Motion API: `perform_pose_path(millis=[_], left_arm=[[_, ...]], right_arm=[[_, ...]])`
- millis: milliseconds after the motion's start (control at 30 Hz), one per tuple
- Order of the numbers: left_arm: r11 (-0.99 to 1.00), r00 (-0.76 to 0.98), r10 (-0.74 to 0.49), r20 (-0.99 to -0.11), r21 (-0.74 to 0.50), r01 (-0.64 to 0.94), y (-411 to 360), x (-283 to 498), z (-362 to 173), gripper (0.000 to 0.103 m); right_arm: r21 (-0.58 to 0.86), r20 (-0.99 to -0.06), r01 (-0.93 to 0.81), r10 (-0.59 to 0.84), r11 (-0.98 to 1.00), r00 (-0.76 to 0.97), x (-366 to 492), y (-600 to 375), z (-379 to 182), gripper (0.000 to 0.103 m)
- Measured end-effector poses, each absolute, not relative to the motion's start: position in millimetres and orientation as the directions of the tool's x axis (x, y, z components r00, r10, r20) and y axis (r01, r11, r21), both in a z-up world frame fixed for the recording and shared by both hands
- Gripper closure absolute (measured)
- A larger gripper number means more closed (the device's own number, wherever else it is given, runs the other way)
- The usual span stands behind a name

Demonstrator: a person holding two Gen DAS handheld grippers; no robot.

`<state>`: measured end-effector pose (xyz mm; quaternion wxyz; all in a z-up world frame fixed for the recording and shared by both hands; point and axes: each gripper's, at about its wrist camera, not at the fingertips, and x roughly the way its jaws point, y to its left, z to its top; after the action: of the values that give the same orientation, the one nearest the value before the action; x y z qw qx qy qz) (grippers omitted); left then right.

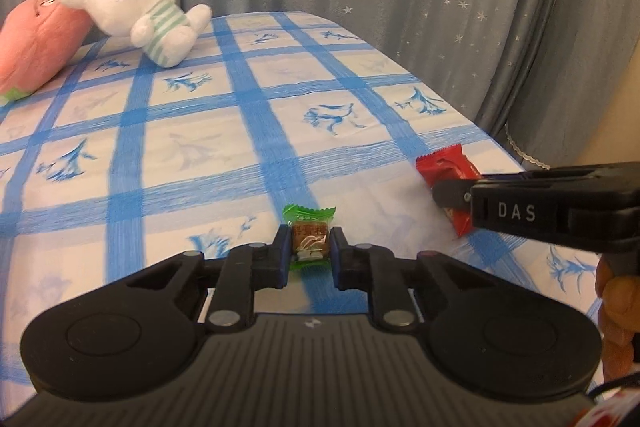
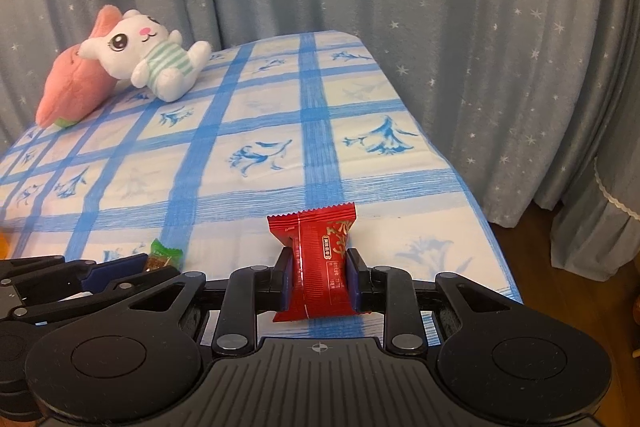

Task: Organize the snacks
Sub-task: 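Carry the red packet and green-wrapped candy over the orange tray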

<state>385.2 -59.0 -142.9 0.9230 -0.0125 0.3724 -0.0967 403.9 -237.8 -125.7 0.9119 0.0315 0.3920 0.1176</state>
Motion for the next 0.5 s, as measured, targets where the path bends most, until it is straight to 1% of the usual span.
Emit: perform_pose_path(millis=[133, 333, 500], left_arm=[[0.986, 0.692, -0.158, -0.705, -0.083, 0.141, -46, 370, -136, 0.086], [0.991, 0.682, -0.136, -0.719, -0.099, 0.093, -27, 339, -124, 0.086], [0.992, 0.679, -0.127, -0.723, -0.099, 0.08, -15, 301, -107, 0.086]], right_arm=[[0.143, -0.701, -0.215, 0.253, 0.966, 0.667, 397, -229, -120, 0.076], [0.144, -0.697, -0.231, 0.265, 0.962, 0.667, 367, -215, -109, 0.076], [0.142, -0.72, -0.2, 0.24, 0.97, 0.651, 329, -210, -105, 0.076]])
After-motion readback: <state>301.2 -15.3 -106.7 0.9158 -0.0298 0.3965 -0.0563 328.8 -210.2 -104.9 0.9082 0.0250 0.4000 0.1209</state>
